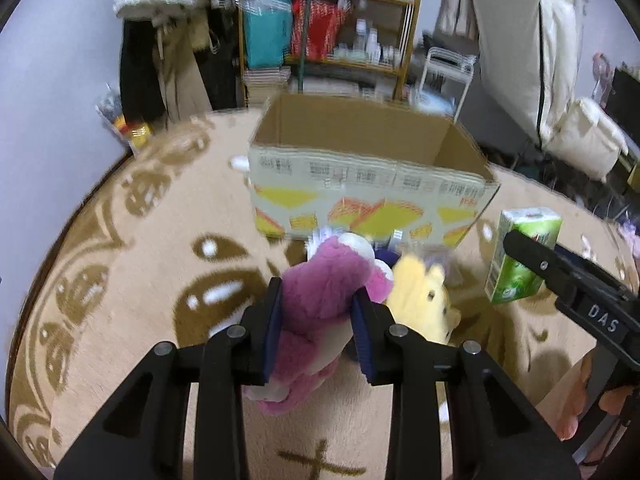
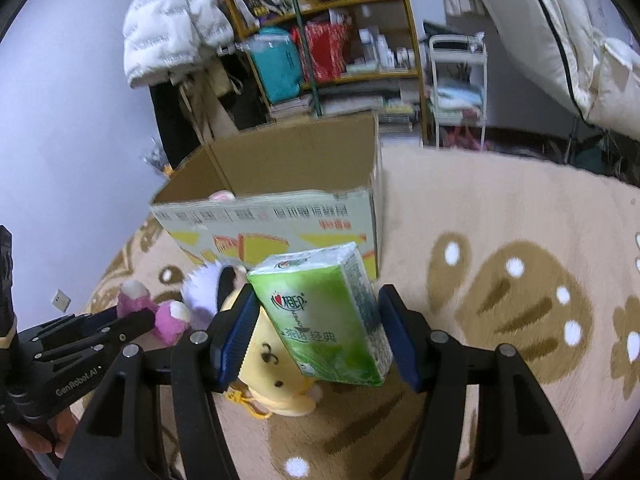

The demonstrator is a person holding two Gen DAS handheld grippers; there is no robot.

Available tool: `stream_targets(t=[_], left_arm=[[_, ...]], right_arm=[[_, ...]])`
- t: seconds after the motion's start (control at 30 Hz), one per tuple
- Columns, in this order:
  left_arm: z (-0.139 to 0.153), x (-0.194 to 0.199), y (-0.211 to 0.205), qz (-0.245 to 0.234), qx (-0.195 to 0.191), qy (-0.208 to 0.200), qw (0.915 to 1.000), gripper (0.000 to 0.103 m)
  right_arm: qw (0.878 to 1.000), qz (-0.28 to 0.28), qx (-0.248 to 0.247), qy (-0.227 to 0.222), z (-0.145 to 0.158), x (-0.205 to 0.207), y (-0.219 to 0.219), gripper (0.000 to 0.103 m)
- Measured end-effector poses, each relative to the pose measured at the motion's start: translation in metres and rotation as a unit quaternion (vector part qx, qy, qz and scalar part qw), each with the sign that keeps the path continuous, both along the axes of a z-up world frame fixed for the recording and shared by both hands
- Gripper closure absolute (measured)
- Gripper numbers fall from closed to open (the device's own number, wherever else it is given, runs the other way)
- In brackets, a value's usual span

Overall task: Organize soft objects
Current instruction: 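Carry the tissue pack with the right tool while the left tool carries the pink plush into the box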

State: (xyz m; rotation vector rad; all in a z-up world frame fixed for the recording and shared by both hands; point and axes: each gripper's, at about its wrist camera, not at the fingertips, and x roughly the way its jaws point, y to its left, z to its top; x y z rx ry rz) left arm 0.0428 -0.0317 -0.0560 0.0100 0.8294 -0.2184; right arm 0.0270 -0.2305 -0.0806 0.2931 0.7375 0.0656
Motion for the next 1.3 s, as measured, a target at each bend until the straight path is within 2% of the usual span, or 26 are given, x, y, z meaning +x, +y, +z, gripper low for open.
stream_targets(t=[0.1, 0.3, 0.57, 0.9, 1.07, 1.3], left_arm=[[0.020, -0.009, 0.001, 0.003, -0.002, -0.051, 0.9987, 0.072], [0.051, -0.007, 0.000, 0.009, 0.002, -0.117, 0.9931, 0.072], [0.077, 0.027, -0.008, -0.002, 0.020, -0.161, 0.9868, 0.072], [0.075, 0.085, -0.026, -0.020, 0.022, -0.170, 0.9850, 0.072], [0.059, 0.110, -0.029, -0.024, 0.010, -0.151, 0.9882, 0.071], [0.047, 0.116, -0.036, -0.030, 0.019, -0.146, 0.9887, 0.069]], right_arm=[[0.999, -0.004, 0.006, -0.035, 0.013, -0.005, -0.003, 0.038], [0.995, -0.004, 0.009, -0.096, 0.040, -0.006, -0.005, 0.038], [0.992, -0.005, 0.018, -0.126, 0.058, 0.019, -0.013, 0.038], [0.990, 0.008, 0.003, -0.140, 0.064, 0.063, -0.011, 0.038], [0.990, 0.017, 0.003, -0.140, 0.059, 0.082, -0.012, 0.038], [0.992, 0.026, -0.001, -0.126, 0.049, 0.101, -0.007, 0.038]])
